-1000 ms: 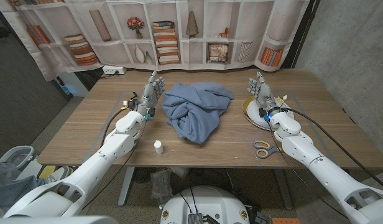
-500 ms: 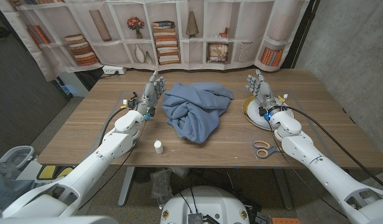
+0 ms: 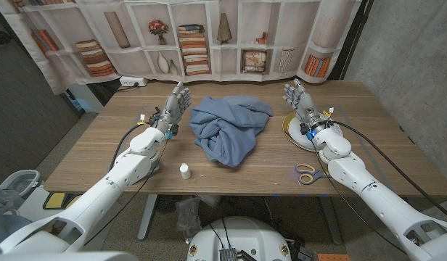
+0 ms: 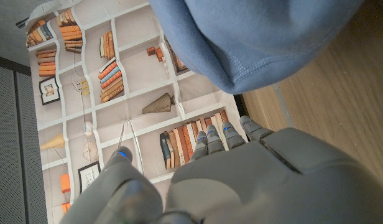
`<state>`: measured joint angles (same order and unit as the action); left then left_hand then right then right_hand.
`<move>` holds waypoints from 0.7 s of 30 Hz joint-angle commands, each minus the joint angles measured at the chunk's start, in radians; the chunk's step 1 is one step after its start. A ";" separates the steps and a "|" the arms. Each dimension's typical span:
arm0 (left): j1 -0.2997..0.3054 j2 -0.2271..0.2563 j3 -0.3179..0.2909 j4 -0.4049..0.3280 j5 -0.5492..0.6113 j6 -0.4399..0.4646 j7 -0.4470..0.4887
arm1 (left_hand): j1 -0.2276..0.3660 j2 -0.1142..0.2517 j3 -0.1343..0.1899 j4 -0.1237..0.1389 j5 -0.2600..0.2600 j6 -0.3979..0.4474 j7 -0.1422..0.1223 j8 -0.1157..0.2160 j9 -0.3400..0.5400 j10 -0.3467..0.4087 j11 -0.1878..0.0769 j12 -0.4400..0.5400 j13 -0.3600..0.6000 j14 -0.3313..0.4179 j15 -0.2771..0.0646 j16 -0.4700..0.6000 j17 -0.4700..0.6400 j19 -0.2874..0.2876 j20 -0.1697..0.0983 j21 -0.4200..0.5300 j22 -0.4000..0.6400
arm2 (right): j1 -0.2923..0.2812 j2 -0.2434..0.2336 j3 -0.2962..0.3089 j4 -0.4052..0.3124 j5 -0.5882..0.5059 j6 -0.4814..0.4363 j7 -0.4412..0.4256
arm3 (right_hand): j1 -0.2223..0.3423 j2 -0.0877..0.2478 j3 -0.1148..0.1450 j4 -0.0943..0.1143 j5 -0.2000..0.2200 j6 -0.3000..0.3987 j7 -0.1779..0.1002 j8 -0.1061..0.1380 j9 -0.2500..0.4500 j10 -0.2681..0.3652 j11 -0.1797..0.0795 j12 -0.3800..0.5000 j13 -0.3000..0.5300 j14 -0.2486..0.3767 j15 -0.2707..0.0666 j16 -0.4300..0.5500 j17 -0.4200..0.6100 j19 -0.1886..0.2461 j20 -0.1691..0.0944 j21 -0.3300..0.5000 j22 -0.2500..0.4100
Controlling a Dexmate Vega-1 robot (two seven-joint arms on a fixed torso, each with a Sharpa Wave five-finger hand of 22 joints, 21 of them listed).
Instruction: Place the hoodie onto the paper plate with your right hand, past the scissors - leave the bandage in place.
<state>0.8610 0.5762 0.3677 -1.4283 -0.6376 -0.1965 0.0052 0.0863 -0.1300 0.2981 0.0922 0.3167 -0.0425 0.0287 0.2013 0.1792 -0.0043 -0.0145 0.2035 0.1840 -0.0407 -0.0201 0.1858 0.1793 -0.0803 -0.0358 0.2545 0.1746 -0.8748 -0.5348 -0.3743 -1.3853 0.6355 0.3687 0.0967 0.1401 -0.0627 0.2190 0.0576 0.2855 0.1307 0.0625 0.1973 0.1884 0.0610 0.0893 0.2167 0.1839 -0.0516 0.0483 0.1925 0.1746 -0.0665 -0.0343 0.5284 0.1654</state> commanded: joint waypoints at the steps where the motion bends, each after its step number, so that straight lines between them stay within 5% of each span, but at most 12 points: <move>1: 0.021 0.026 -0.015 -0.054 0.017 -0.002 0.027 | 0.015 0.000 0.001 -0.009 0.002 0.008 -0.001 0.003 0.006 0.007 -0.006 0.004 0.003 0.003 0.002 0.007 0.001 0.007 -0.059 -0.001 0.002 | -0.006 -0.018 0.000 -0.021 -0.014 0.031 0.024 | 0.016 0.003 0.003 -0.008 0.007 0.009 0.000 0.007 0.002 0.007 0.005 0.007 0.002 0.007 0.004 0.004 0.004 0.003 -0.010 -0.006 0.005; 9: 0.045 0.037 -0.024 -0.095 0.023 0.010 0.059 | 0.019 0.002 0.001 -0.010 0.004 0.008 0.000 0.002 0.006 0.002 -0.003 0.002 0.003 -0.001 0.003 0.005 0.002 0.007 -0.059 -0.004 0.003 | 0.001 0.016 0.007 0.020 0.019 0.088 0.064 | 0.031 0.009 0.006 -0.018 0.005 0.028 -0.010 0.013 0.002 0.031 -0.005 0.015 0.002 0.028 -0.003 0.008 0.004 0.025 -0.011 -0.011 0.005; 21: 0.042 0.028 -0.020 -0.089 0.032 -0.002 0.061 | 0.024 0.006 0.000 -0.013 0.005 0.007 0.002 0.001 0.006 0.000 -0.001 0.000 0.003 -0.007 0.005 0.002 0.002 0.002 -0.059 -0.010 0.003 | 0.003 -0.001 0.001 -0.005 0.003 0.098 0.086 | 0.038 0.009 0.005 -0.024 0.003 0.035 -0.001 0.012 0.002 0.051 -0.006 0.020 0.002 0.041 -0.005 0.009 0.005 0.038 -0.014 -0.017 0.006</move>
<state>0.8986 0.6053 0.3486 -1.5104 -0.6145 -0.1905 0.0583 0.1024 -0.1246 0.2965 0.0824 0.3167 -0.0426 0.0287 0.2013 0.1791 -0.0044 -0.0145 0.2034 0.1839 -0.0408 -0.0201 0.1858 0.1791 -0.0804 -0.0358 0.2476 0.1746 -0.8759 -0.5284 -0.3701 -1.3775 0.6474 0.4460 0.1596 0.1665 -0.0550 0.2210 0.0386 0.2855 0.1621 0.0581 0.2052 0.1882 0.1037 0.0823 0.2323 0.1837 -0.0193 0.0412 0.1963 0.1745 -0.0346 -0.0306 0.5130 0.1703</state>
